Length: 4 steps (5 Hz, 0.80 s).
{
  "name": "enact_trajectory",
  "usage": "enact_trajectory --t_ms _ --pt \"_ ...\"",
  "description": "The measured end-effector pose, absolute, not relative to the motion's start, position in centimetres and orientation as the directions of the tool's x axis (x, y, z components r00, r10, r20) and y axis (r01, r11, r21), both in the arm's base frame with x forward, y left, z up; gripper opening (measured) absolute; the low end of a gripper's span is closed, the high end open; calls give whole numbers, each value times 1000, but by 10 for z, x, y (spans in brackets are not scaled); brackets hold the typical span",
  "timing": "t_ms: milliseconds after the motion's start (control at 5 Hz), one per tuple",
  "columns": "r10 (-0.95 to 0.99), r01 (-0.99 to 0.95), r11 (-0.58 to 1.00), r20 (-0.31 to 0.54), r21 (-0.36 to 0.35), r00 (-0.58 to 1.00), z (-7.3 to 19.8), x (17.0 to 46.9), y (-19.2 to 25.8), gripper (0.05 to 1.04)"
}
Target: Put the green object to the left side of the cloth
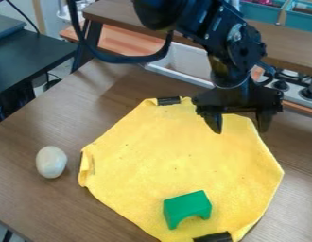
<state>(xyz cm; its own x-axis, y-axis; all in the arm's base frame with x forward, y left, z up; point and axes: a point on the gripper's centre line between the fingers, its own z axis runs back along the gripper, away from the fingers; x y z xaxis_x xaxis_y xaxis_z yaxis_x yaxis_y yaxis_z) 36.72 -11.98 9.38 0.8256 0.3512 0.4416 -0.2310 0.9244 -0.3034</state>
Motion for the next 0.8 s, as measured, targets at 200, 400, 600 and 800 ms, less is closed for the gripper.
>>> enact_trajectory --t_ms 200,400,600,800 --pt "346 -238 928 421 -287 839 83 366 -120 999" --pt "349 -242 927 417 -288 839 82 365 -119 999" --pt "347 -240 928 419 -286 839 82 365 -119 999" --pt "347 -240 927 420 -287 839 82 365 -119 999"
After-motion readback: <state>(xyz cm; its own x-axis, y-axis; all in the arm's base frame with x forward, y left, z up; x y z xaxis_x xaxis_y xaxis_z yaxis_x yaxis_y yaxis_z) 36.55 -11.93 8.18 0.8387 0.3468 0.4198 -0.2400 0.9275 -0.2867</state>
